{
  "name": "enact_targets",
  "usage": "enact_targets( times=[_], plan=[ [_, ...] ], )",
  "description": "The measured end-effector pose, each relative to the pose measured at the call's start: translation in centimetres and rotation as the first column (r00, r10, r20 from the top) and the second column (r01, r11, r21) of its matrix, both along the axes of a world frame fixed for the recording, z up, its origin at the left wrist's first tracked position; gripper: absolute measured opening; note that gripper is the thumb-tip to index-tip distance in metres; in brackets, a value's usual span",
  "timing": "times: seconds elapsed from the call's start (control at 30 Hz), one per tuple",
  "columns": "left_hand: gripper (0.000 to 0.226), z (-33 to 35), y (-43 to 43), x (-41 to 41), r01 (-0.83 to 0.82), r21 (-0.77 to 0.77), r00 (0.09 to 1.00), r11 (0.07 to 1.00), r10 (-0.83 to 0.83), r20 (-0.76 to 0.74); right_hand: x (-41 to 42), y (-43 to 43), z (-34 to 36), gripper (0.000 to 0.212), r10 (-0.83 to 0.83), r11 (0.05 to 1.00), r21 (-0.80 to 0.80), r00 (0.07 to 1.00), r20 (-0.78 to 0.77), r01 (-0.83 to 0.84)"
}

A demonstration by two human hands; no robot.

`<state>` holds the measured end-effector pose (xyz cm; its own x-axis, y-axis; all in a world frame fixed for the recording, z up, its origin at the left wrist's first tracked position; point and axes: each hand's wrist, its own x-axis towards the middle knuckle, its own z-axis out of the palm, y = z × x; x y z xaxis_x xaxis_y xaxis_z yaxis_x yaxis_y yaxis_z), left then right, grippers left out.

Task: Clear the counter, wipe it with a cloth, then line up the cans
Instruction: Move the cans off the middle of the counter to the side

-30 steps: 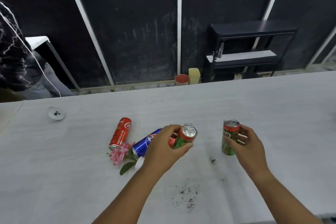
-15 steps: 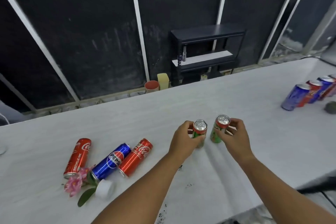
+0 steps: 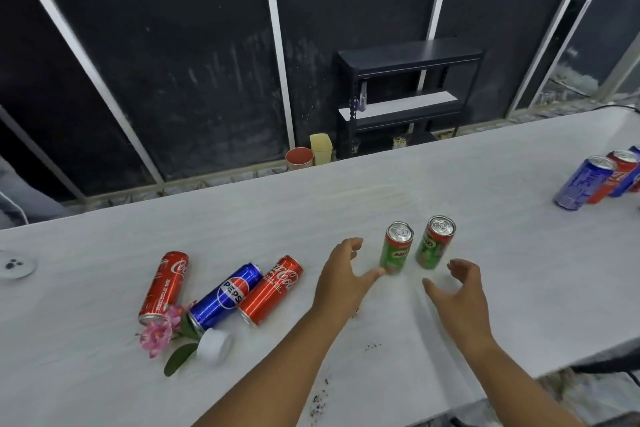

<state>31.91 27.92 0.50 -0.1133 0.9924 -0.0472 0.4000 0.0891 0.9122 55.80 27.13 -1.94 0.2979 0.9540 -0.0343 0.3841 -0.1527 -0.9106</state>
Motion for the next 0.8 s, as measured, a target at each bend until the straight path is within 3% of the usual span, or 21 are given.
enact_targets(
  times=[0.2,0.37,0.53,0.8],
  plan=[
    [0.056,1.9,-5.0,-10.5,-0.130,0.052,0.973,0.990,0.138,-0.185,-6.3,-5.1,-0.7,0.055,0.129,0.991,0.012,0.986,0.110,-0.131],
    [0.050,2.5,-7.4,-18.6,-0.279,0.022,0.928,0.960,0.275,-0.250,-13.0,-5.3,0.4,0.048,0.294,0.954,0.036,0.953,0.068,-0.297],
    [0.058,1.5,-8.6,-23.7,-0.301,-0.065,0.903,0.951,0.262,-0.342,-18.8,-4.0,1.3,0.046,0.385,0.922,0.029,0.923,0.014,-0.385],
    [0.063,0.3,-7.0,-25.6,-0.199,-0.220,0.898,0.955,0.088,-0.432,-25.6,-1.5,1.7,0.095,0.408,0.894,-0.173,0.910,-0.069,-0.414]
  ],
)
